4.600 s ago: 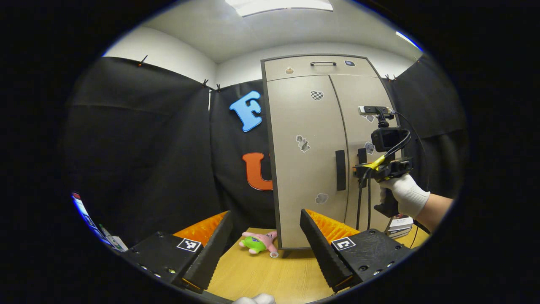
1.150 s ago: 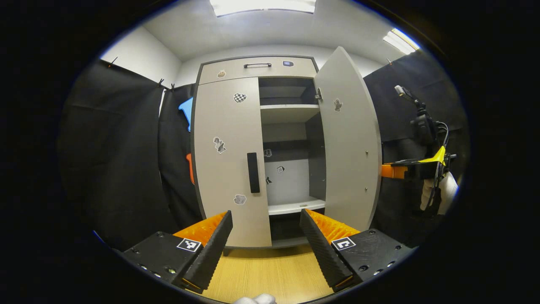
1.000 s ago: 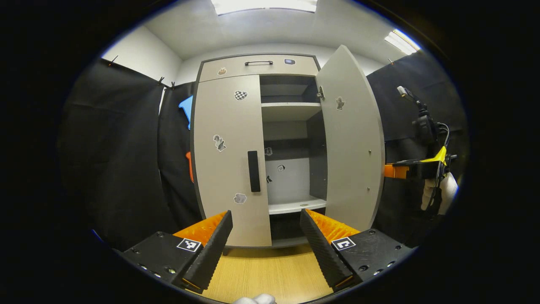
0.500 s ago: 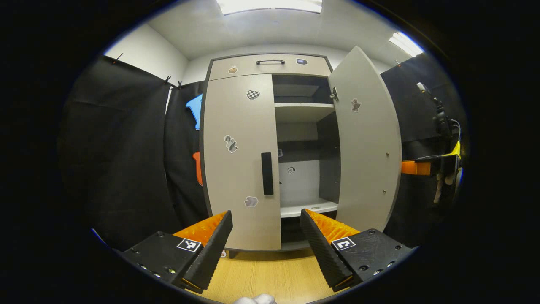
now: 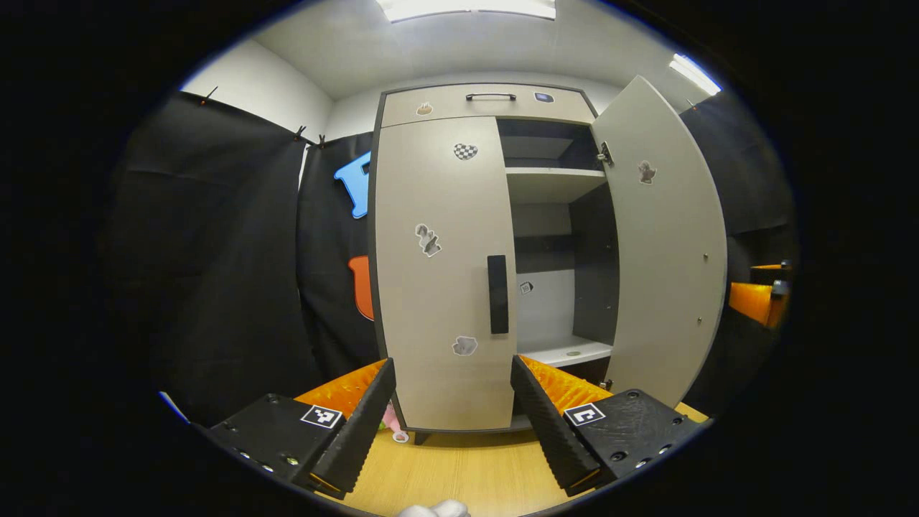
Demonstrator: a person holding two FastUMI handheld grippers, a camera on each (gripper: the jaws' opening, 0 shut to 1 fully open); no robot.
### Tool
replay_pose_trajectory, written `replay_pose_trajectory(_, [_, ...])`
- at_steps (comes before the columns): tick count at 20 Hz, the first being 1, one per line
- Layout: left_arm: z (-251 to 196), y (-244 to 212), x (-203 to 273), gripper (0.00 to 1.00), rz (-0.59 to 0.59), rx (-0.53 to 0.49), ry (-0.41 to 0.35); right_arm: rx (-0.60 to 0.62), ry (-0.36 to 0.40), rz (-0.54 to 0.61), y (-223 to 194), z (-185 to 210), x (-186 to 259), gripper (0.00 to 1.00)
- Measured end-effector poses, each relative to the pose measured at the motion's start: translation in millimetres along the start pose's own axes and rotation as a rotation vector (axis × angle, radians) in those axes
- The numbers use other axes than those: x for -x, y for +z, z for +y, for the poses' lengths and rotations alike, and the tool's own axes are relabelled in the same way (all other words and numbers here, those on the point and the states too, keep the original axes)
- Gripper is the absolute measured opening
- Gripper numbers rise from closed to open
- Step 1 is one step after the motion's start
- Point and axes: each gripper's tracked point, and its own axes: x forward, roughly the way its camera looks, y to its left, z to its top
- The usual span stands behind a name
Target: Open the right door of the double-door shoe cabinet with the right hand, and open the left door with the left hand.
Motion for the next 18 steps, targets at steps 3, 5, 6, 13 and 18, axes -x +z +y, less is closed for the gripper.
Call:
replay_pose_trajectory(3, [2, -4, -10, 0.96, 0.009, 0.004, -0.013, -0.002, 0.035, 0.036, -10, 14, 6, 1.0])
replay_pose_trajectory(5, [0, -6, -21, 0.96, 0.014, -0.003, -0.032, -0.013, 0.038, 0.043, -12, 19, 6, 1.0])
replay_pose_trajectory(6, [-1, -7, -26, 0.96, 0.012, -0.004, -0.04, -0.018, 0.037, 0.045, -12, 20, 6, 1.0])
replay_pose_trajectory(13, [-19, 10, -83, 0.96, -0.046, -0.012, -0.091, -0.02, -0.006, 0.06, -13, 19, 4, 1.0])
replay_pose_trajectory(18, [-36, 25, -132, 0.96, -0.086, -0.022, -0.109, 0.009, -0.042, 0.068, -13, 10, 5, 1.0])
